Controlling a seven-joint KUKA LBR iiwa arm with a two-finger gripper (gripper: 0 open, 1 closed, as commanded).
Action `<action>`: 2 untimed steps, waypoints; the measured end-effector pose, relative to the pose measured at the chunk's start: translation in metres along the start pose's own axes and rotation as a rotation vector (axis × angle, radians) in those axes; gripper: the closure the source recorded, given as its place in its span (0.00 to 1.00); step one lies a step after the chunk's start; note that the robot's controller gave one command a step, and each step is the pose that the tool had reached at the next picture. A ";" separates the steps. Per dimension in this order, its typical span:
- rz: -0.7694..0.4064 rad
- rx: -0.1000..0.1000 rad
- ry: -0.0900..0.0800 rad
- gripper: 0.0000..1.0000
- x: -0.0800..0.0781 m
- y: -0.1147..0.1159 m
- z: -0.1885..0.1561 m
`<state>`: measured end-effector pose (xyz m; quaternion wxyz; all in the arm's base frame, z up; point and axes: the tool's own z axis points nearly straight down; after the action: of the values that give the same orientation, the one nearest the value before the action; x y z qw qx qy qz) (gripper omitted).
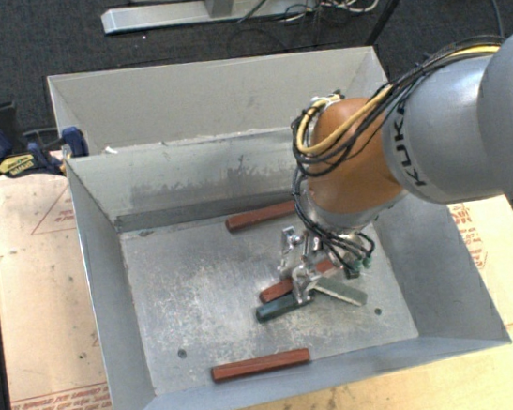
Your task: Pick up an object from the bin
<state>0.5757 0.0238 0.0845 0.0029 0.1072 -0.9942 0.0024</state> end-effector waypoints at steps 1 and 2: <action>0.000 0.000 0.000 1.00 0.001 0.000 -0.003; 0.002 -0.002 -0.012 1.00 0.001 0.001 -0.016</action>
Offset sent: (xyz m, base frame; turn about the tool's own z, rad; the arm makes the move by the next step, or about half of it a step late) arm -0.0001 0.0001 0.0642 0.0000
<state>0.5746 0.0246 0.1007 -0.0030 0.1062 -0.9943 0.0006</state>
